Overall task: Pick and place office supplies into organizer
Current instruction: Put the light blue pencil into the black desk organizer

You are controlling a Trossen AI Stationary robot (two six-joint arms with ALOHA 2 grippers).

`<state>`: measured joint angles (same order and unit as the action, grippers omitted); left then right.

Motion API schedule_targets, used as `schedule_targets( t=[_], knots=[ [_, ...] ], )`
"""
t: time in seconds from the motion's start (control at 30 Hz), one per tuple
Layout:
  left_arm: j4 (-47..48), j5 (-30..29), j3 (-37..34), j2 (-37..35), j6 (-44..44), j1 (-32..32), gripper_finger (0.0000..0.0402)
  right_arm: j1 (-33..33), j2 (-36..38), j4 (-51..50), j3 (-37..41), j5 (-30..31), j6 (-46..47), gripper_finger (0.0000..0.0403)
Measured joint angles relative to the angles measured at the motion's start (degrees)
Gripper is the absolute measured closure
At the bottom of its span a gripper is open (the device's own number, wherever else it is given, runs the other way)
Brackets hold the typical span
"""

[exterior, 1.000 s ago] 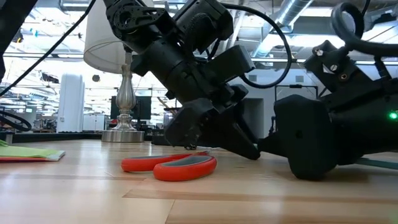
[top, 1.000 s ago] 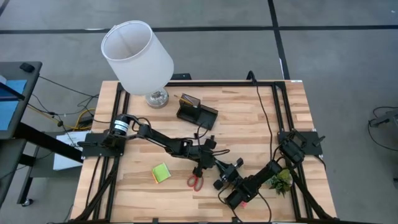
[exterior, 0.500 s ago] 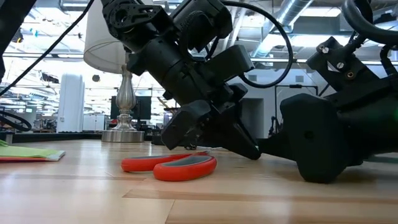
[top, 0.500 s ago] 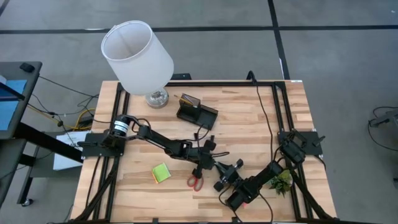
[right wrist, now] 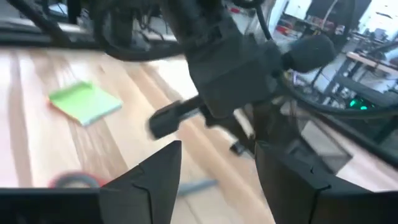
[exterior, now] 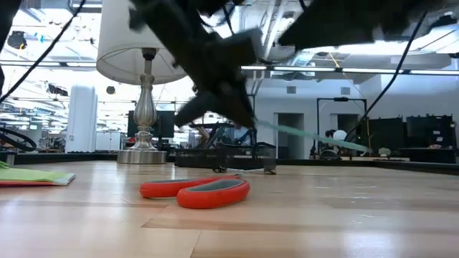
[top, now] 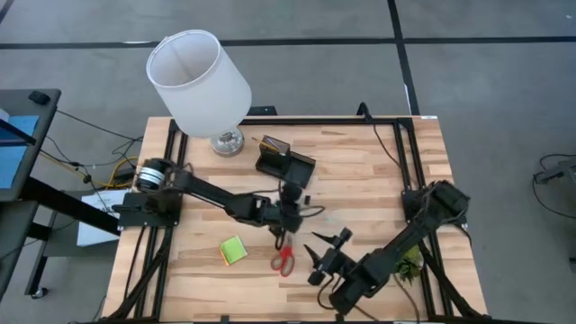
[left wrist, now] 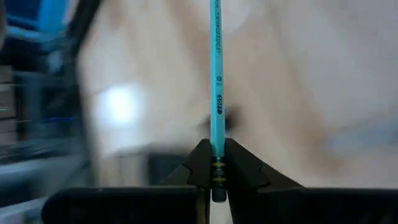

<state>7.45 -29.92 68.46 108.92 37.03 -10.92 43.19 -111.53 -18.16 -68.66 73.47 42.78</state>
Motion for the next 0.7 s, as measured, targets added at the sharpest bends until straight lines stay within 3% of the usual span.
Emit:
schedule_targets(
  t=[0.13, 0.27, 0.4, 0.7],
  knots=[
    [5.45, -10.98, -0.04, -7.69, 12.75, 0.42, 0.0391, 1.07, 4.78, -0.76, -0.02, -0.05, -1.22, 0.0207],
    [8.00, -20.94, 0.01, -16.13, 34.67, 1.69, 0.0391, 1.76, 5.87, -0.85, -0.04, -0.07, -1.22, 0.0217],
    [9.63, -19.62, 0.10, -24.79, 54.40, 5.82, 0.0391, 1.76, 5.08, -1.18, 0.03, -0.82, -1.00, 0.0227],
    [27.31, -21.66, -0.30, -28.61, 55.99, 18.69, 0.0391, 0.15, 0.48, -1.04, 0.07, -4.28, 1.79, 0.0244]
  ],
)
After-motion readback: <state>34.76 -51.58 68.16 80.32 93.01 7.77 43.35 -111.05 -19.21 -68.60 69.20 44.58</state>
